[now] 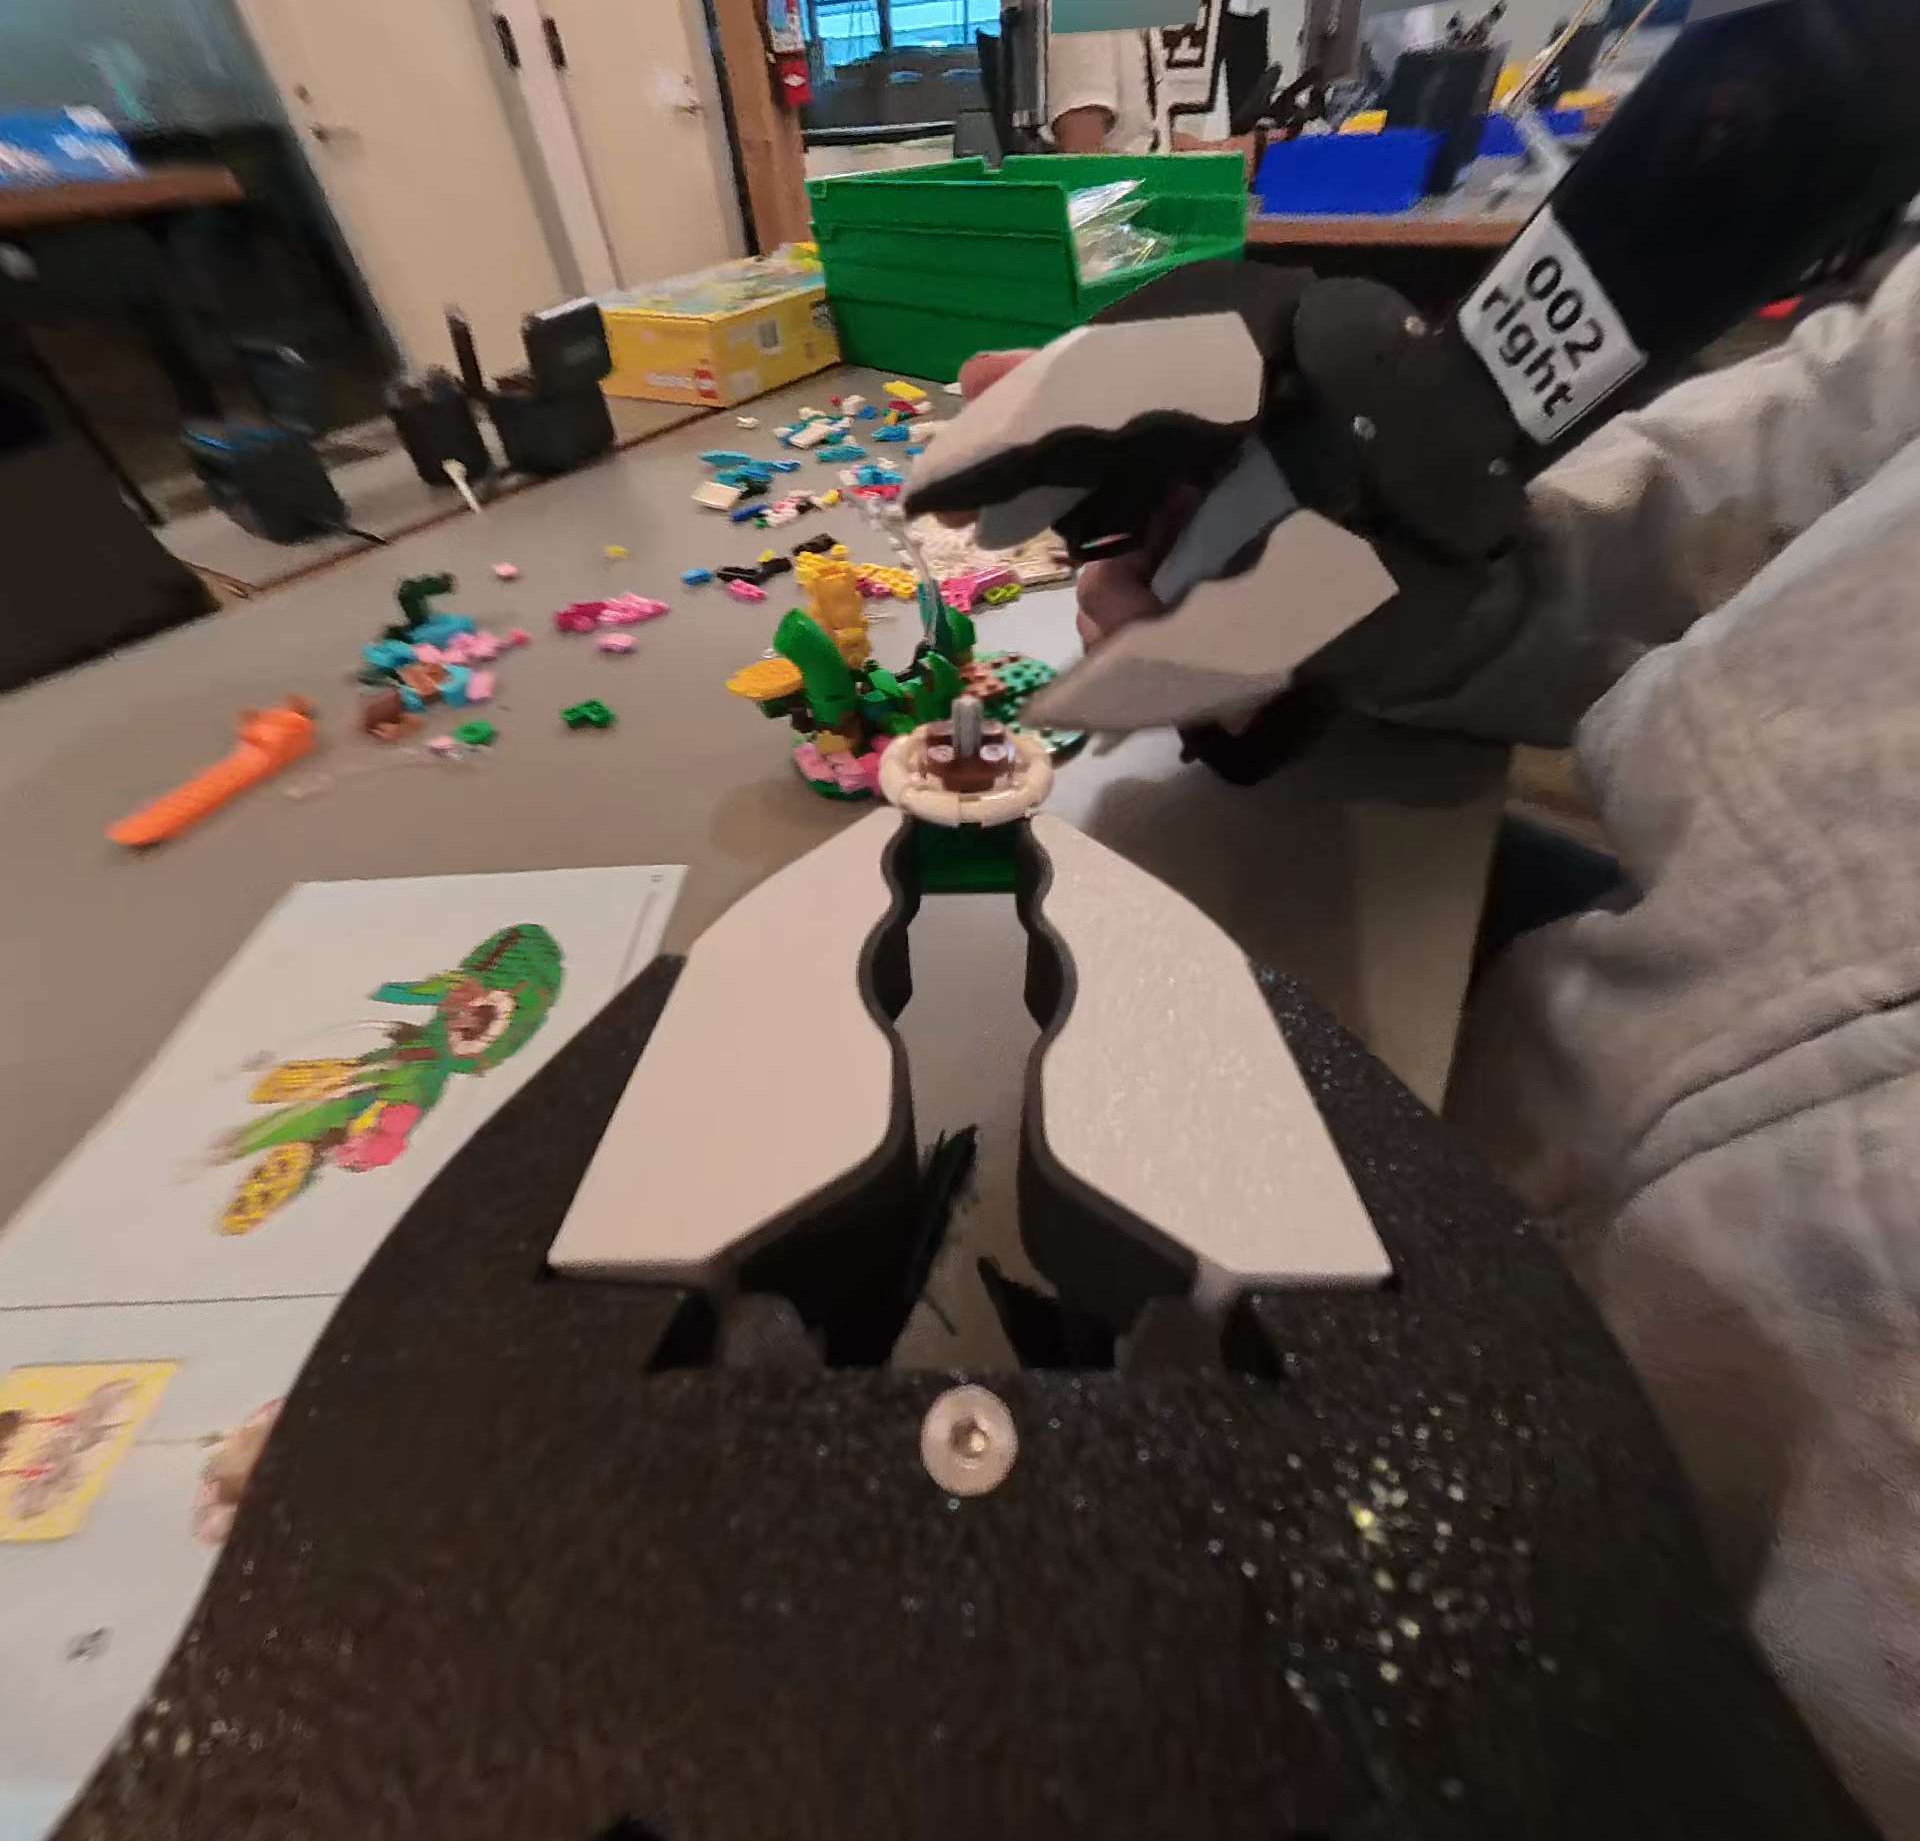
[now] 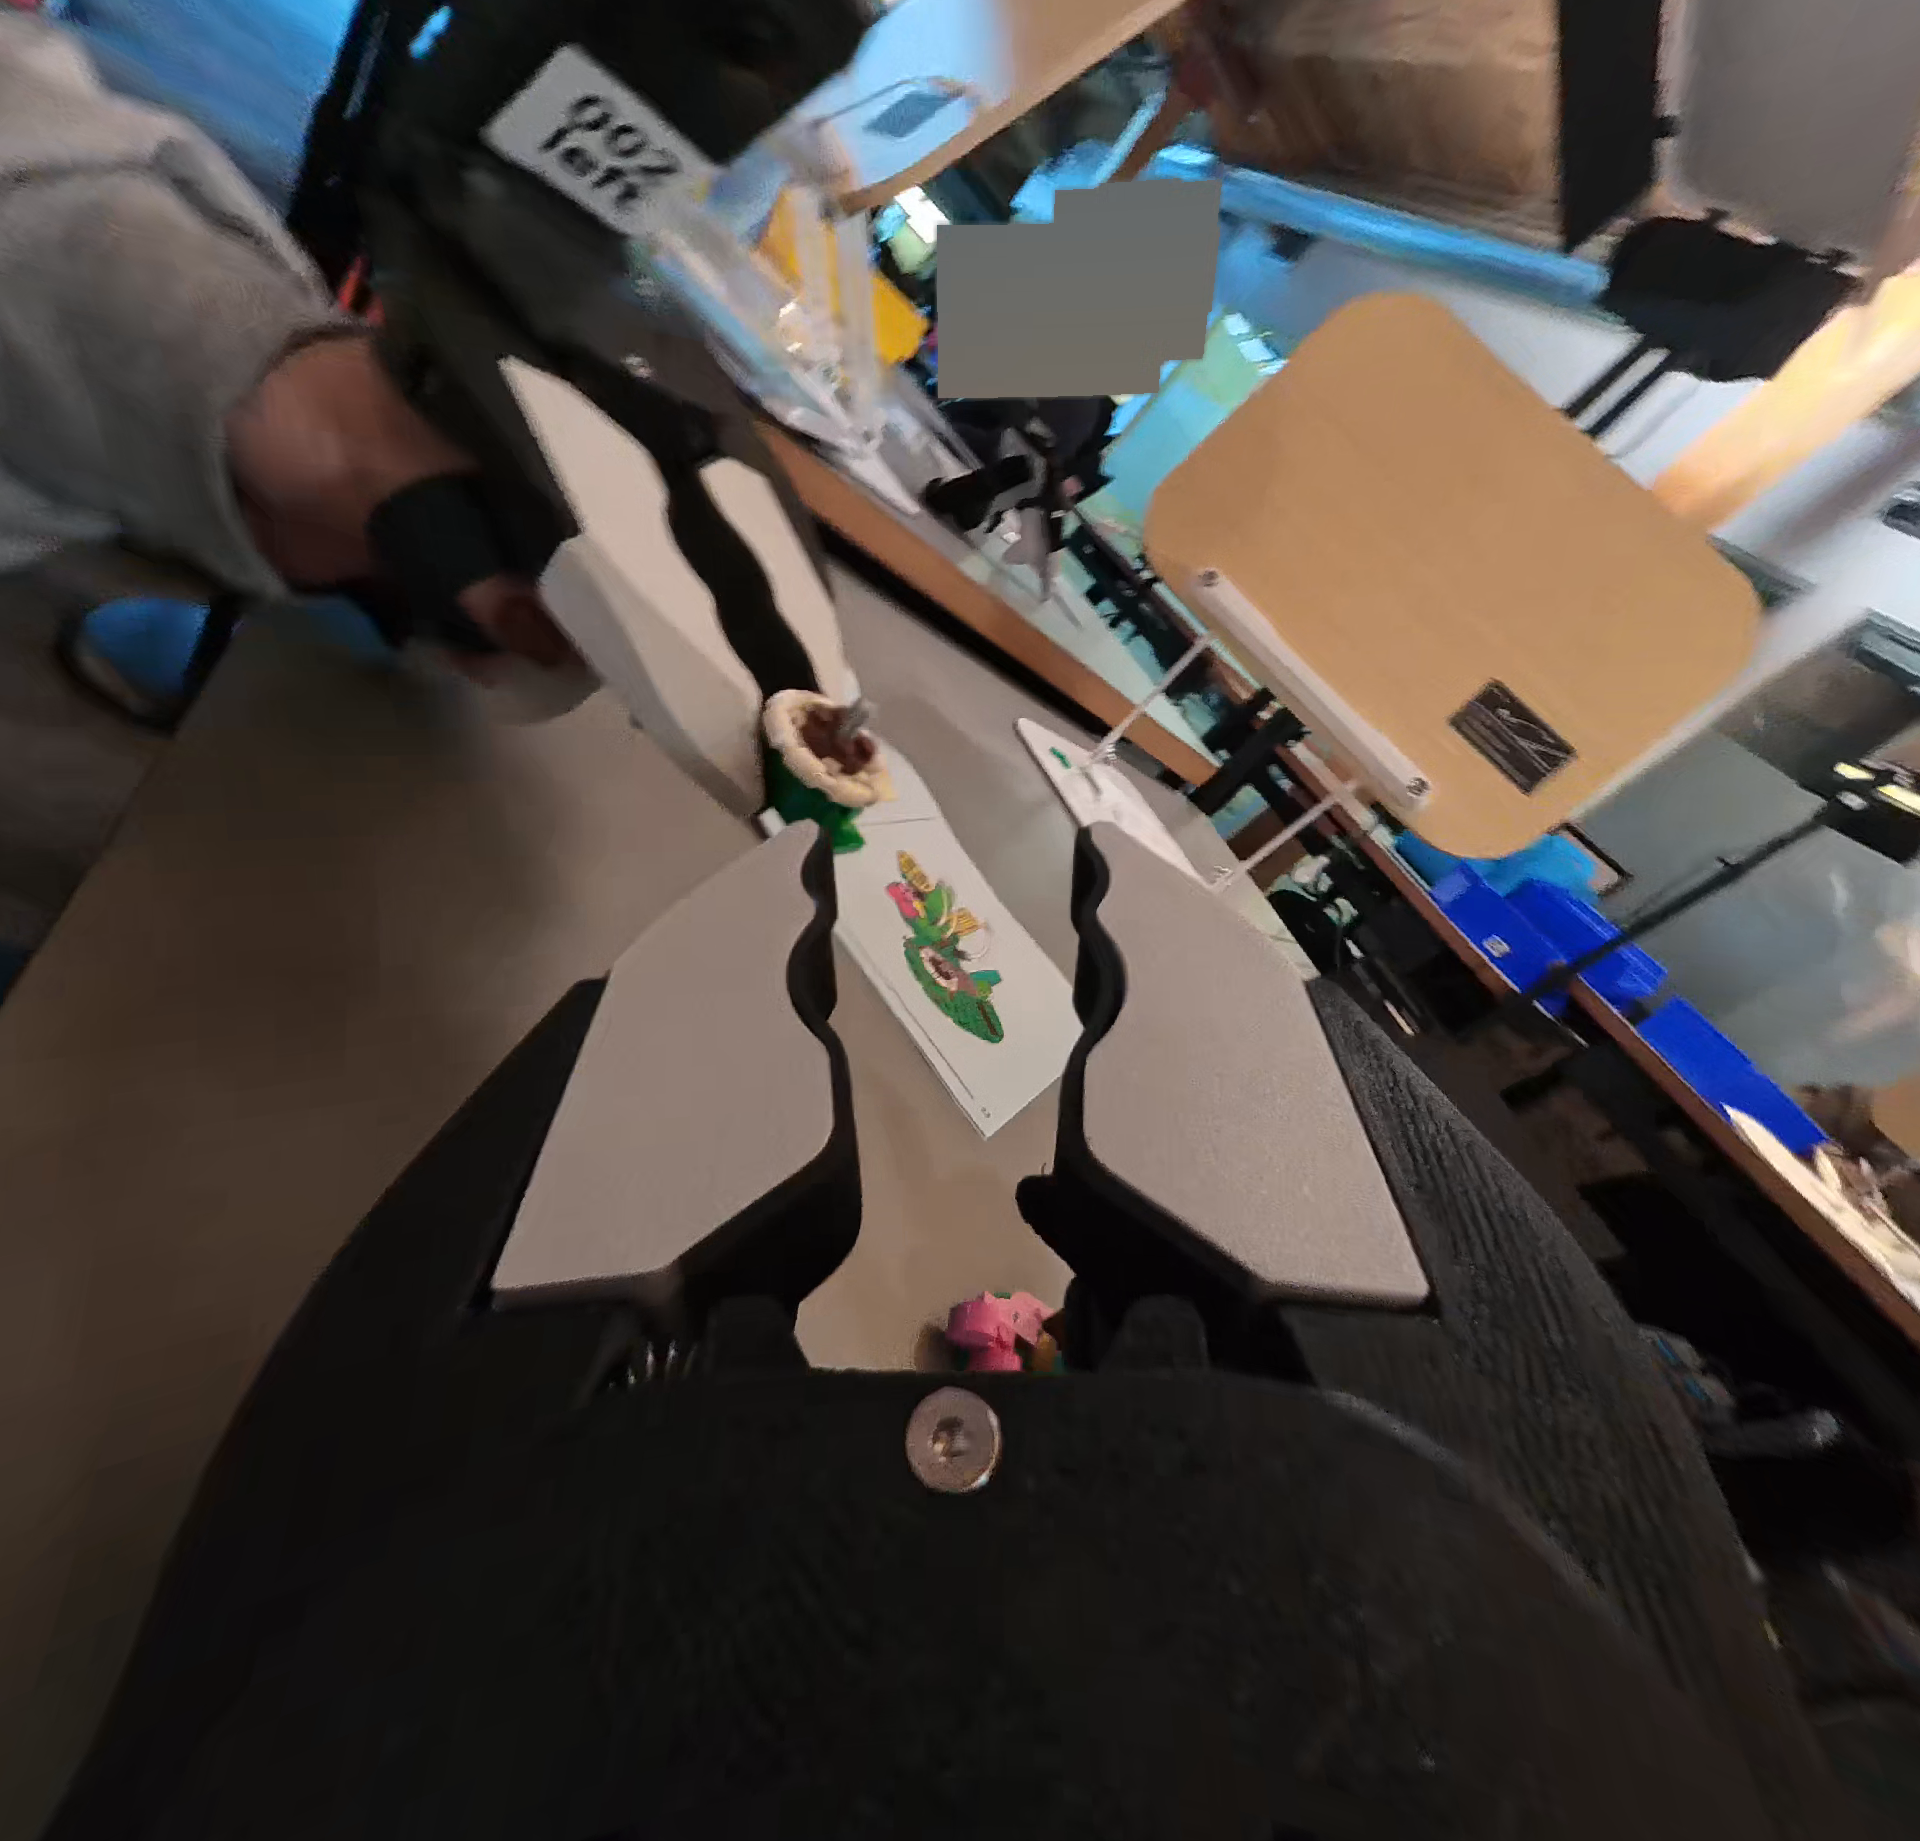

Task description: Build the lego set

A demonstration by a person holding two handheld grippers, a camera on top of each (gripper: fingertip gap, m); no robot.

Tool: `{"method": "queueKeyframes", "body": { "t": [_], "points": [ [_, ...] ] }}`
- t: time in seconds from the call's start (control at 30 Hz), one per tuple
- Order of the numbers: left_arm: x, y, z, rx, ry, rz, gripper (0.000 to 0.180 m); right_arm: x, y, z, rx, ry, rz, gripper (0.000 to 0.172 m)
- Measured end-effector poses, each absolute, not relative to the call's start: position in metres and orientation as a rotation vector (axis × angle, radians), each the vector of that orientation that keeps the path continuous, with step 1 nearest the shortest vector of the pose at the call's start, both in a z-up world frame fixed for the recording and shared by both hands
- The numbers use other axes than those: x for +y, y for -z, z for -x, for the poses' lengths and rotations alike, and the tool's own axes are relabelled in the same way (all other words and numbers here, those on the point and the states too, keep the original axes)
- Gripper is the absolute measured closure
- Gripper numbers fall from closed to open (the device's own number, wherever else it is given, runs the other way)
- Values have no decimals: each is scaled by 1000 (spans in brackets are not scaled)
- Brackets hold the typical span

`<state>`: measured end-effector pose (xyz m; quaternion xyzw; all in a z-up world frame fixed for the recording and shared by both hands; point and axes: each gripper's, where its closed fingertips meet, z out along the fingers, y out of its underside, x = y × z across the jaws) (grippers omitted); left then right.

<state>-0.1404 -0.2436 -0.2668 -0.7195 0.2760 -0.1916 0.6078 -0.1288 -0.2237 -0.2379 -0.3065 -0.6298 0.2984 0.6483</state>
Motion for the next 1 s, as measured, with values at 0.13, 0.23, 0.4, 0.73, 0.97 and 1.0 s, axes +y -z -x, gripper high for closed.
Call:
{"method": "queueKeyframes", "body": {
  "t": [0.13, 0.23, 0.4, 0.73, 0.97, 1.0],
  "points": [
    [-248, 272, 140, 702, 341, 1647, 163, -193, 229, 126, -1211, -522, 766, 146],
    [-244, 275, 141, 685, 311, 1662, 163, -189, 220, 121, -1133, -593, 811, 153],
    [-242, 262, 152, 593, 276, 1591, 163, -176, 230, 117, -1114, -646, 927, 162],
    [-243, 257, 152, 589, 181, 1529, 163, -181, 231, 115, -1125, -706, 912, 165],
    [-229, 256, 147, 568, 219, 1532, 163, -190, 231, 113, -1172, -671, 829, 165],
    [-227, 255, 147, 571, 221, 1525, 163, -190, 230, 112, -1167, -674, 827, 165]
  ]
}}
